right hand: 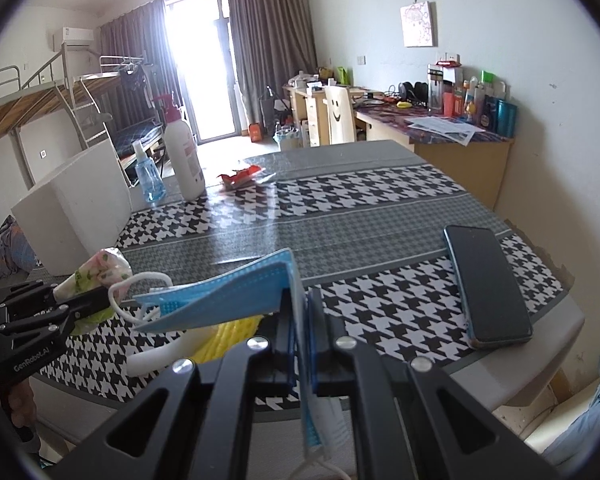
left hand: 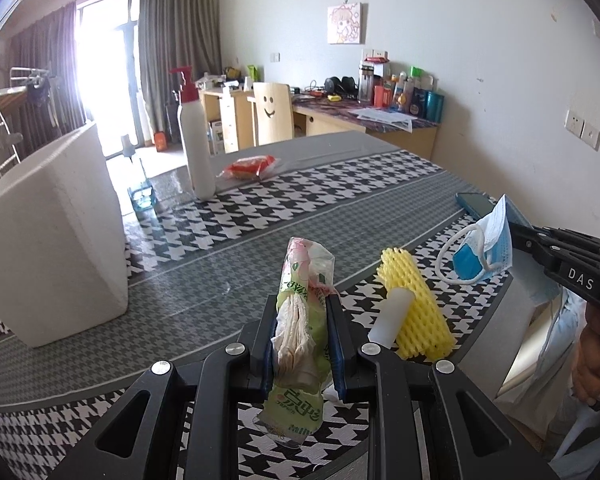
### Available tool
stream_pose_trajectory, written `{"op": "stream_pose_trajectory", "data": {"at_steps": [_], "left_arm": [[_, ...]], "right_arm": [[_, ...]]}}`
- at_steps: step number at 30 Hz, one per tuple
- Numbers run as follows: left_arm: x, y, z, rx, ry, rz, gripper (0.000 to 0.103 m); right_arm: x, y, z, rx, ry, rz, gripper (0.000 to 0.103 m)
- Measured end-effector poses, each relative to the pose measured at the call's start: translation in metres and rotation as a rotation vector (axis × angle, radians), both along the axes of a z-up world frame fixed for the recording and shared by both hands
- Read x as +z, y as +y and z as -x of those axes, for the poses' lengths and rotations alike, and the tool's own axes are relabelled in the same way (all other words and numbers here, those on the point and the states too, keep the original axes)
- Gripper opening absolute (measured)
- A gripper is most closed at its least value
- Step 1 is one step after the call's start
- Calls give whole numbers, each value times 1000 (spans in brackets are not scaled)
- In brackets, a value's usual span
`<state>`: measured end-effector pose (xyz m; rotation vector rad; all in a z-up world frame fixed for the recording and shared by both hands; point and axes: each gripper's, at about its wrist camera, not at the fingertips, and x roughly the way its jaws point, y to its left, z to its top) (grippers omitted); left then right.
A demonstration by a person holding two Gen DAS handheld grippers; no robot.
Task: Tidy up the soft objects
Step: 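Lift the tissue pack with the left gripper while the right gripper lifts the blue mask, then carry the tissue pack and blue mask toward the white foam box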
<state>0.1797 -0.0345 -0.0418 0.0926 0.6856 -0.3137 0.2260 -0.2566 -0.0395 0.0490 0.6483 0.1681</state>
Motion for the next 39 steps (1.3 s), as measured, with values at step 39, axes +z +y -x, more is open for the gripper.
{"op": "stream_pose_trajectory", "data": {"at_steps": [39], "left_arm": [[35, 30, 19, 105, -127, 2, 23]], "right_arm": [[40, 38, -4, 126, -104, -24, 8]]}}
